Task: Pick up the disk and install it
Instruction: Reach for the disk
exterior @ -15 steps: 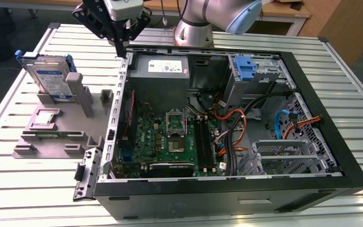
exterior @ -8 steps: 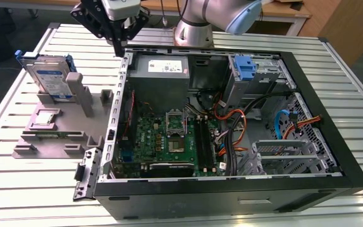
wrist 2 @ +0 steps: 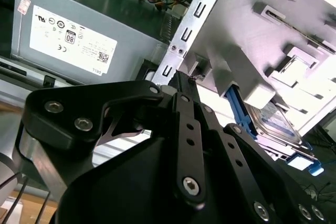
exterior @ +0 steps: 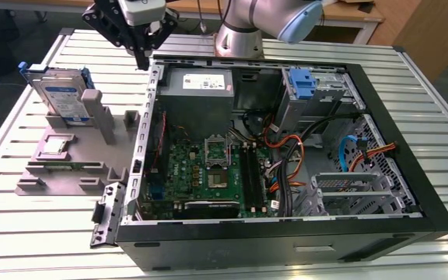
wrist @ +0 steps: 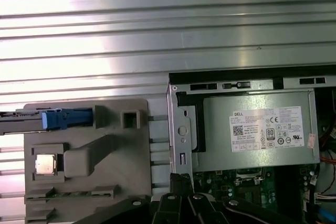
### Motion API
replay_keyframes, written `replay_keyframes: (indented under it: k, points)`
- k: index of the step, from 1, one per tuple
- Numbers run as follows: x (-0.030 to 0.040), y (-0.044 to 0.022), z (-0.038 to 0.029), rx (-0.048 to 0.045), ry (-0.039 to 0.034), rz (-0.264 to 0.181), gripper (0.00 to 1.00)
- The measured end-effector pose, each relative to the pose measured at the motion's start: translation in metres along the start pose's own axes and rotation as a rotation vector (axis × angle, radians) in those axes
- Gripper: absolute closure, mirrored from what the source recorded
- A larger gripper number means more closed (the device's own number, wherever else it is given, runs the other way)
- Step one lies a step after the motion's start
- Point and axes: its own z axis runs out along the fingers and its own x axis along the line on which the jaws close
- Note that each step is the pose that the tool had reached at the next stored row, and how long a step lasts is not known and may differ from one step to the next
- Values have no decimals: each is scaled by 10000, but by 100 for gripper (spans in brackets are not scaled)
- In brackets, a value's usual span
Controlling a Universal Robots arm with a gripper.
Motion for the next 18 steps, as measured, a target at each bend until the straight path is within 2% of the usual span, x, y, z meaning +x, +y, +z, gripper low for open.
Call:
replay_keyframes:
  k: [10,12,15,18]
  points:
    - [82,31,27,-54,237,56,90]
    - [111,49,36,-55,238,56,90]
    - [197,60,42,-53,246,57,90]
    - [217,61,43,-53,251,58,90]
